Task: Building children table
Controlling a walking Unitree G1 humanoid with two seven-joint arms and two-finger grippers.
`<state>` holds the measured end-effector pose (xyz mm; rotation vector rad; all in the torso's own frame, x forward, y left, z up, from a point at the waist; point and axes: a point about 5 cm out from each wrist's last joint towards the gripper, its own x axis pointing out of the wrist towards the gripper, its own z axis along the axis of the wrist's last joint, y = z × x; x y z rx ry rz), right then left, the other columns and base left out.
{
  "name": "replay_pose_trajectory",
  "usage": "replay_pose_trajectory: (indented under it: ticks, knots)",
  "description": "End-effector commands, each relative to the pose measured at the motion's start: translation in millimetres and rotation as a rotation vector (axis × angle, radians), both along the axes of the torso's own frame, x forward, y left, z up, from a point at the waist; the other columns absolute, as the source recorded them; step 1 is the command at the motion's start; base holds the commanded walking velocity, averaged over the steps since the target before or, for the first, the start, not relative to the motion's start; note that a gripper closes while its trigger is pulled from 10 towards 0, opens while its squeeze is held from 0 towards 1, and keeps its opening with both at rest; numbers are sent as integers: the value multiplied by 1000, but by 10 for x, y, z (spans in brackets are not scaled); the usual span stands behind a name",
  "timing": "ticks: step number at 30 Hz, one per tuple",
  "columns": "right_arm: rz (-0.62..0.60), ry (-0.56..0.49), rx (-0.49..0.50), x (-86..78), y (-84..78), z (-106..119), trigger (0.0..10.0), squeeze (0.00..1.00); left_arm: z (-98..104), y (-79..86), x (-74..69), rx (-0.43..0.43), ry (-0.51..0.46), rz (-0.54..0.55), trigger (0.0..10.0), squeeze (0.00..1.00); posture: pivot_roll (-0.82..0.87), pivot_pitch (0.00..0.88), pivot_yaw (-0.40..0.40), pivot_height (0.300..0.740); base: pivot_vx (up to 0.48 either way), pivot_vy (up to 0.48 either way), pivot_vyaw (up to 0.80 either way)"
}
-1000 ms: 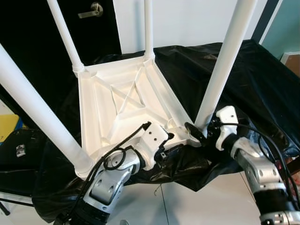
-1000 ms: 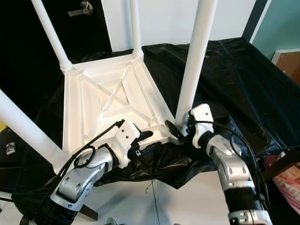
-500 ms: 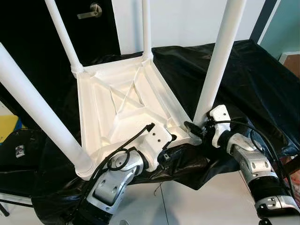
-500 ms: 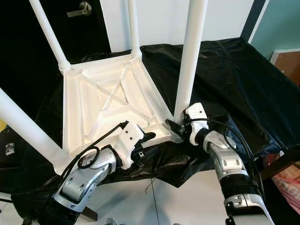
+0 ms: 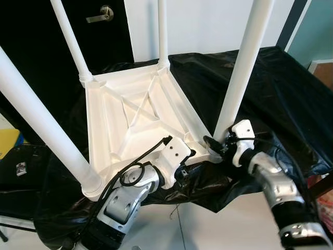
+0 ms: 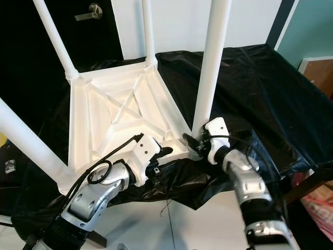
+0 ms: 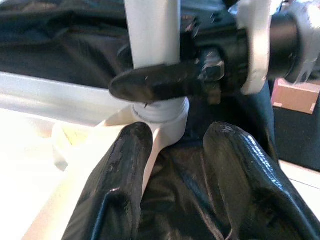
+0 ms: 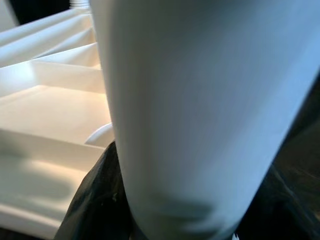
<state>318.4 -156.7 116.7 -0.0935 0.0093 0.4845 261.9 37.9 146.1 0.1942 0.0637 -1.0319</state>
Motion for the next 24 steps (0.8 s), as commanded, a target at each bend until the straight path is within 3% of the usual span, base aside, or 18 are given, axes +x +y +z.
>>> replay_pose_trajectory:
  ticks: [1,3,5,8,10,12,15,24]
  knots:
    - [-123,88,11,-49,16,-188,10000,0,-34,31,10,13,1,2,10000,0,1,0,-8,740,0,0,0]
    - [-123,88,11,-49,16,-188,10000,0,-34,31,10,13,1,2,10000,0,1,0,-8,740,0,0,0]
    - [-261,126,66,-77,81,-243,10000,0,-72,49,7,20,8,25,10000,0,5,0,-15,740,0,0,0]
    - [-304,140,78,-88,109,-264,10000,0,-85,54,6,23,10,30,10000,0,5,0,-16,740,0,0,0]
    - [-453,172,113,-121,160,-322,10000,0,-106,61,4,29,12,35,10000,0,8,0,-21,740,0,0,0]
    - [-519,190,138,-154,215,-351,10000,0,-110,64,4,30,13,37,10000,0,9,0,-21,740,0,0,0]
    - [-494,199,181,-174,408,-339,10000,0,-118,58,16,26,17,41,10000,0,2,0,-12,740,0,0,0]
    - [-450,172,174,-179,482,-276,10000,0,-103,33,18,23,9,27,10000,0,4,0,-17,740,0,0,0]
